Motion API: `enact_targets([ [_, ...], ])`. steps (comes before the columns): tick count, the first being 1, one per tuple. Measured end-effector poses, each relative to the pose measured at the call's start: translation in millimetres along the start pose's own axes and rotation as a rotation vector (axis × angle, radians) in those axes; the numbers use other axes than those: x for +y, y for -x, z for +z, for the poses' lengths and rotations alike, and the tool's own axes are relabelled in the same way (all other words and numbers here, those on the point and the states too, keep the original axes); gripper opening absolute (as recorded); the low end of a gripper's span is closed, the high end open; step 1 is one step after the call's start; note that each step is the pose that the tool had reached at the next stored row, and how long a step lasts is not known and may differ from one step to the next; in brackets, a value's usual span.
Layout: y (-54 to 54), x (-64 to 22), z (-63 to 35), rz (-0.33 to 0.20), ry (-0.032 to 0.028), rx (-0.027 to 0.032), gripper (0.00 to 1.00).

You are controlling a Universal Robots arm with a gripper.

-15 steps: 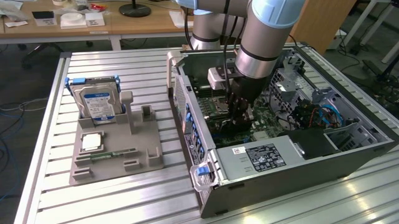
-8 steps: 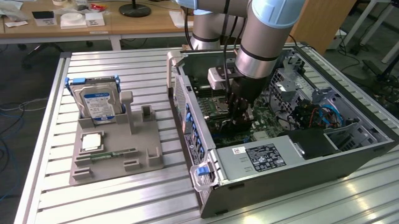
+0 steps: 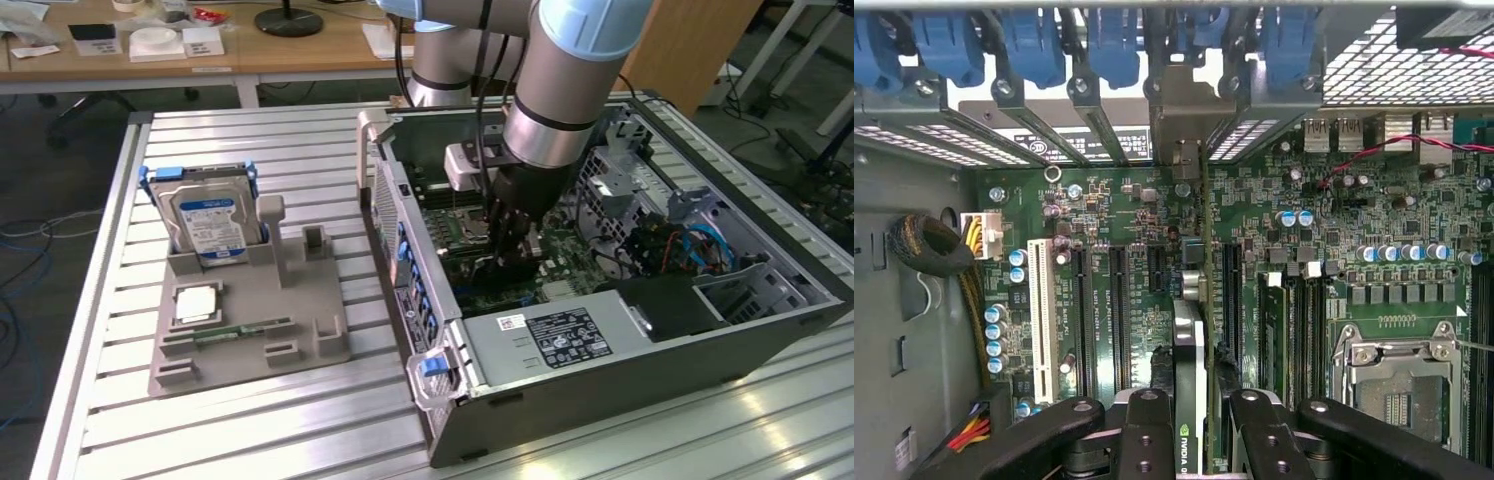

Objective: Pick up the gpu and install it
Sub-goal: 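Insert the gpu into the slot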

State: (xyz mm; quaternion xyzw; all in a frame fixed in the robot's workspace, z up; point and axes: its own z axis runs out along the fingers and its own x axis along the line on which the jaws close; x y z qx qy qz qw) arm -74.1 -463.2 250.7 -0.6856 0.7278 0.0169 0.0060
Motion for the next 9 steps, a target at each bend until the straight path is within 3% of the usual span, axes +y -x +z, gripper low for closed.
enact_targets([
  [9, -0.1, 2.0, 0.1, 0.001, -0.0003, -0.0001, 0.26],
])
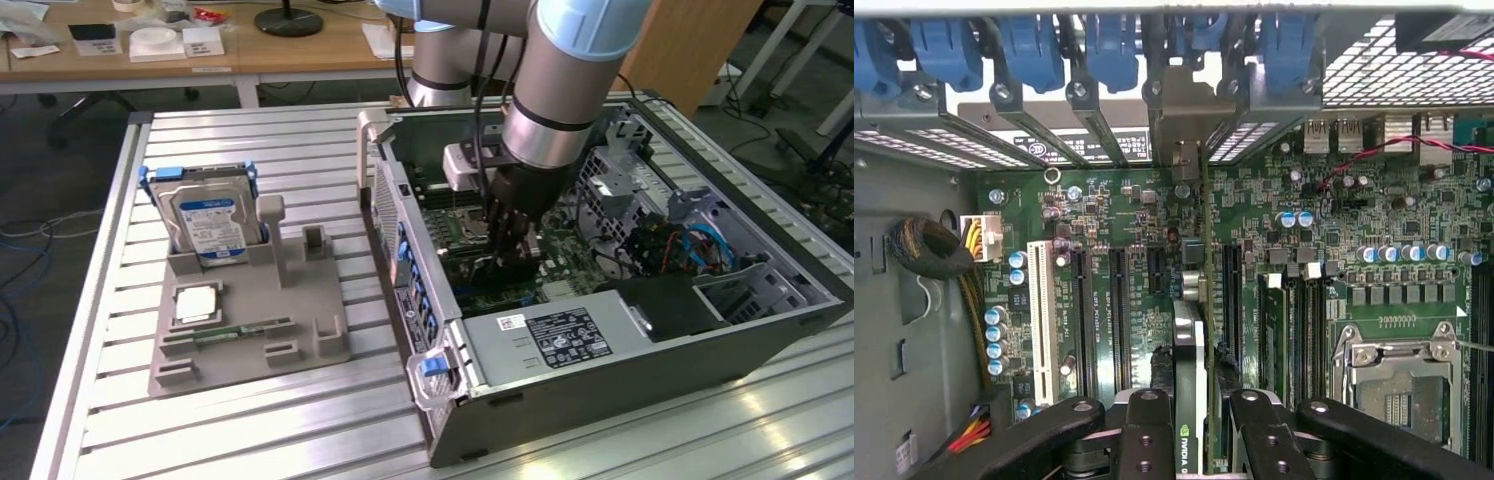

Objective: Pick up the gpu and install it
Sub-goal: 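Insert the gpu into the slot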

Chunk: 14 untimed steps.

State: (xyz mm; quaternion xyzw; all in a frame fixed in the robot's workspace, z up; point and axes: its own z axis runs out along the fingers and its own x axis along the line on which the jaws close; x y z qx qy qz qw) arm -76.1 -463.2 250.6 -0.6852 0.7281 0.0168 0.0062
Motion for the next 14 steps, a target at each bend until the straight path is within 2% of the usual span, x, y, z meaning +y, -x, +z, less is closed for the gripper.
enact_targets([
  [14, -0.2, 2.1, 0.1, 0.000, -0.0003, 0.0001, 0.26],
])
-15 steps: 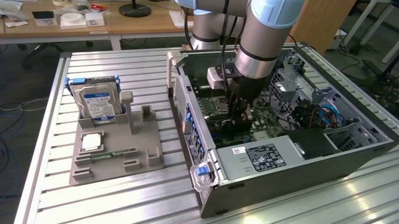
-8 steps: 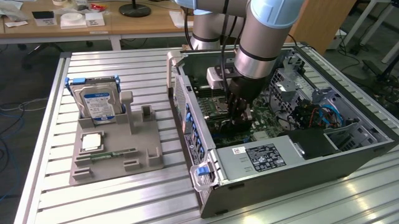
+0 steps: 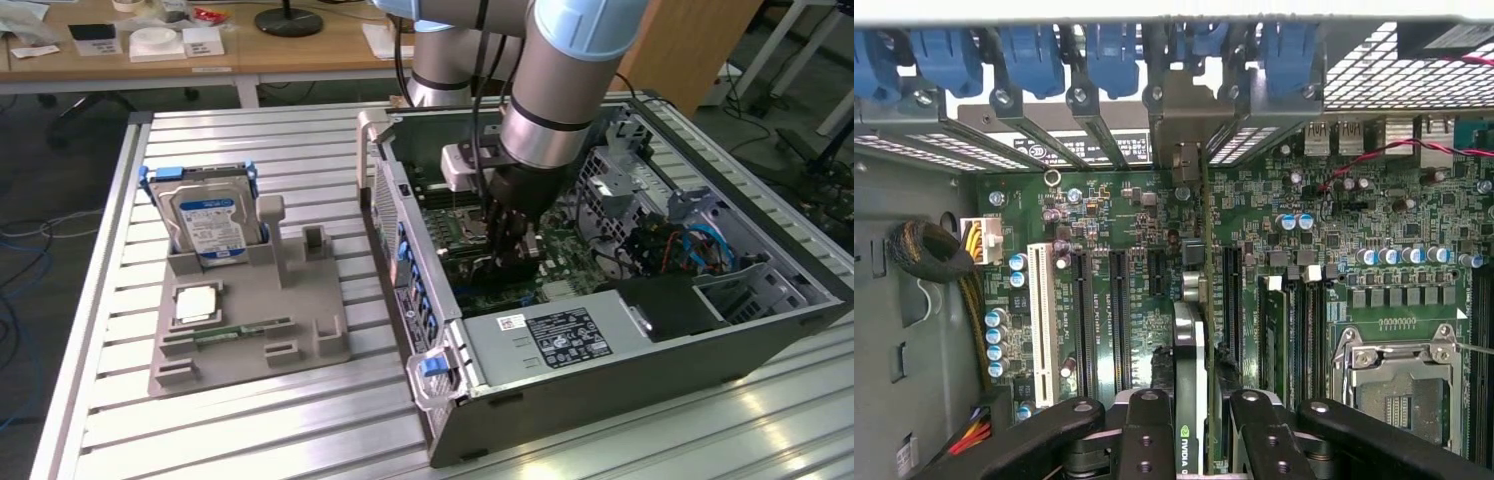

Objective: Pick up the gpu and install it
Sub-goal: 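Insert the gpu into the slot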

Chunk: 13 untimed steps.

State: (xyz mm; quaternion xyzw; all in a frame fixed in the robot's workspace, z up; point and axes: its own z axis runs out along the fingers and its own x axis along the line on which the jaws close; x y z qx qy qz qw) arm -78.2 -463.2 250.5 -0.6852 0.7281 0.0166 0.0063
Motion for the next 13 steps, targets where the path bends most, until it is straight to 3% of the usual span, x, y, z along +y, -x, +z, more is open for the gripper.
enact_targets([
  [10, 0.0, 0.5, 0.2, 0.001, 0.0004, -0.0005, 0.27],
  [13, 0.0, 0.1, 0.0, 0.000, 0.0000, -0.0001, 0.39],
])
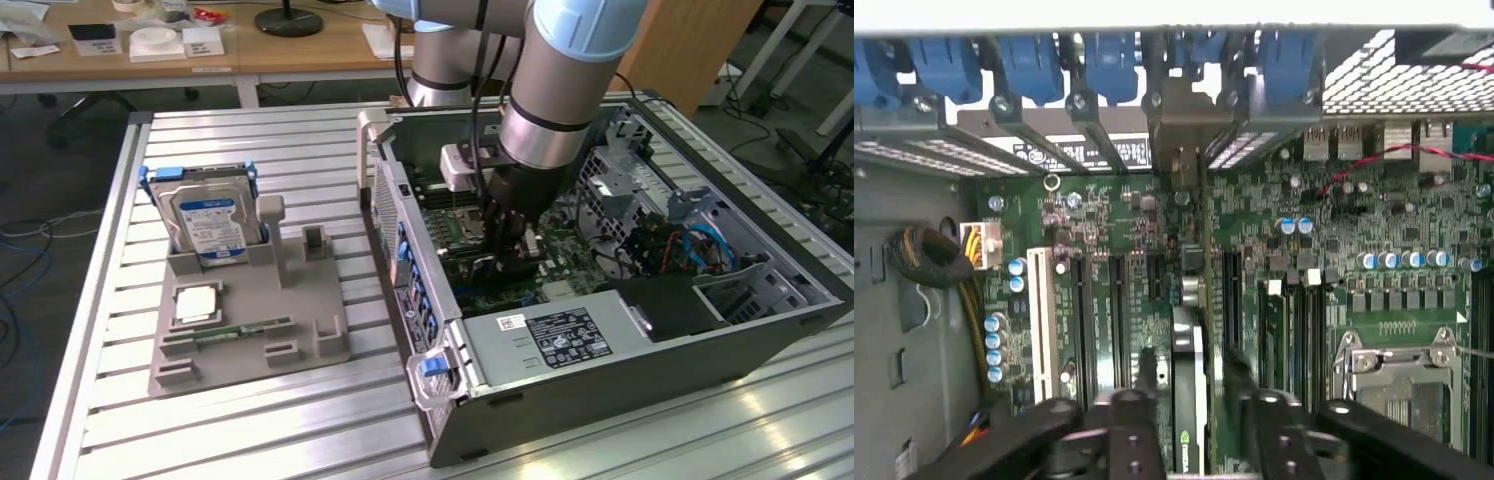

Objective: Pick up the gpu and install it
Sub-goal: 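Insert the gpu into the slot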

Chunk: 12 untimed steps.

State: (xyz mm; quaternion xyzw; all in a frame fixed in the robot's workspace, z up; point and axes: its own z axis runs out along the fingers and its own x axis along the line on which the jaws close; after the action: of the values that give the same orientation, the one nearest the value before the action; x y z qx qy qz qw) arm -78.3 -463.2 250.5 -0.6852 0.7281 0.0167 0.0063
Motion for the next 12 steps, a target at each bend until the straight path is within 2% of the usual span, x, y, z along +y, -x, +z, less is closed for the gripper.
enact_targets([
  [3, 0.0, 0.0, 0.0, 0.000, 0.0001, 0.0000, 0.51],
  [5, 0.0, 0.0, 0.0, 0.000, 0.0001, 0.0000, 0.51],
  [6, 0.0, 0.0, 0.0, 0.000, 0.0001, 0.0000, 0.57],
  [9, 0.0, 0.1, -2.3, 0.000, 0.0002, 0.0004, 0.57],
  [12, 0.3, 0.2, -10.7, 0.000, 0.0001, 0.0000, 0.57],
])
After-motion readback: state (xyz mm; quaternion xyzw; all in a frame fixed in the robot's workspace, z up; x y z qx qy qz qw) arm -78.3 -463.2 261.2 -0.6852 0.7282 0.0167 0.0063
